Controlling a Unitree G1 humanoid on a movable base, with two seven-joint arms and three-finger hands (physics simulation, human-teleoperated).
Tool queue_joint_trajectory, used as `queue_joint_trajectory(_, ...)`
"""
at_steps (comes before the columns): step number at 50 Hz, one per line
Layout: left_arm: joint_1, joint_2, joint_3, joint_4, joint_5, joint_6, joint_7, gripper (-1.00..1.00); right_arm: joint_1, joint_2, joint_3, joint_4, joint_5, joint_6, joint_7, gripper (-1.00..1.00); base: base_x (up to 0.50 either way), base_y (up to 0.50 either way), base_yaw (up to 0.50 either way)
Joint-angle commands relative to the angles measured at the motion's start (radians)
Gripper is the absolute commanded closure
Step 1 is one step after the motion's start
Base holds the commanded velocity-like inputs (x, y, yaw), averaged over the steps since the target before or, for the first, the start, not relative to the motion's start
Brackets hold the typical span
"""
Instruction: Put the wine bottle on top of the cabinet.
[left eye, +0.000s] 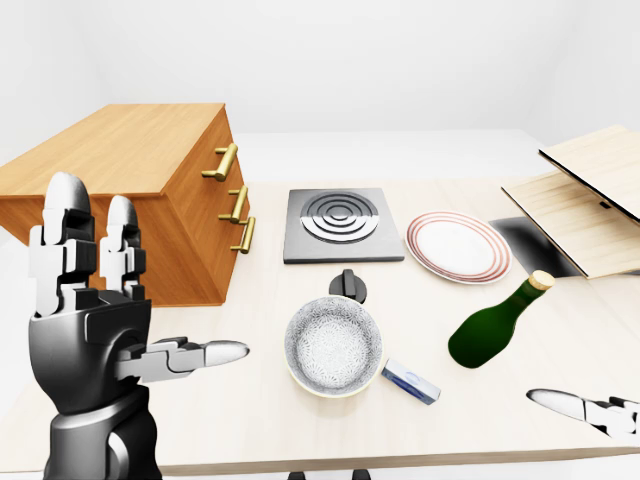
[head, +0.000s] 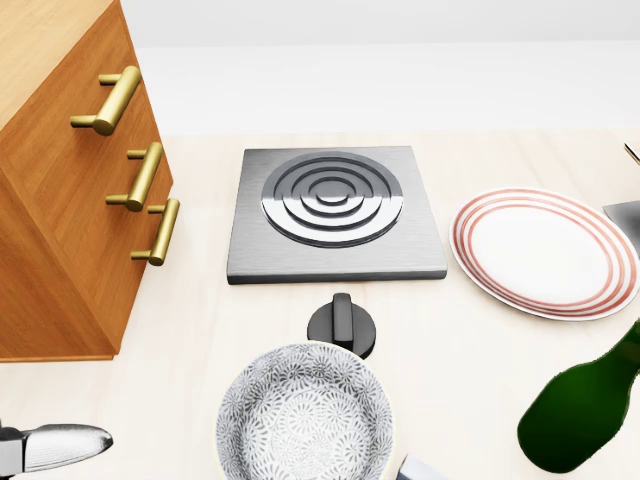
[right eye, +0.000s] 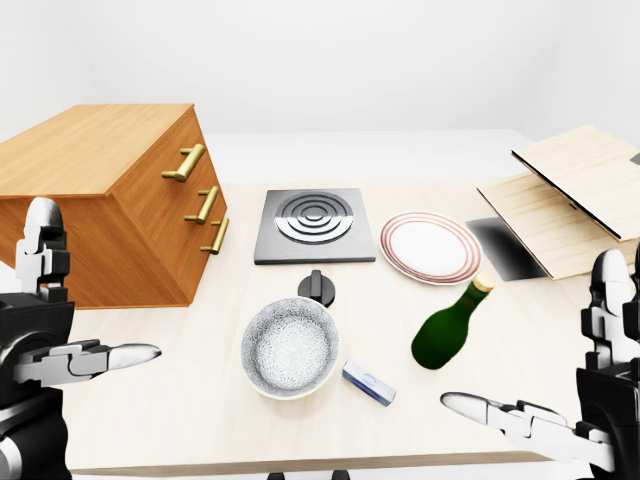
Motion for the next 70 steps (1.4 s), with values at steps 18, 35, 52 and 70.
queue_joint_trajectory(18, 0.003, -0.002, -0.042, 0.093, 0.010, 0.000, 0.015, -1.00, -0.186, 0.144, -0.113, 0.298, -0.123, 0.000, 0.155, -1.00, 0.00, 0.00, 0.00)
queue_joint_trajectory(35, 0.003, -0.001, -0.042, 0.129, 0.019, 0.000, 0.011, -1.00, -0.187, 0.110, -0.004, 0.486, -0.145, 0.000, 0.088, -1.00, 0.00, 0.00, 0.00)
queue_joint_trajectory(52, 0.008, -0.002, -0.029, 0.129, 0.011, 0.000, 0.003, -1.00, -0.202, 0.066, 0.101, 0.549, -0.176, 0.000, 0.037, -1.00, 0.00, 0.00, 0.00)
queue_joint_trajectory(70, 0.009, -0.003, -0.037, 0.141, 0.018, 0.000, 0.004, -1.00, -0.234, 0.005, 0.113, 0.719, -0.133, -0.042, 0.009, -1.00, 0.00, 0.00, 0.00)
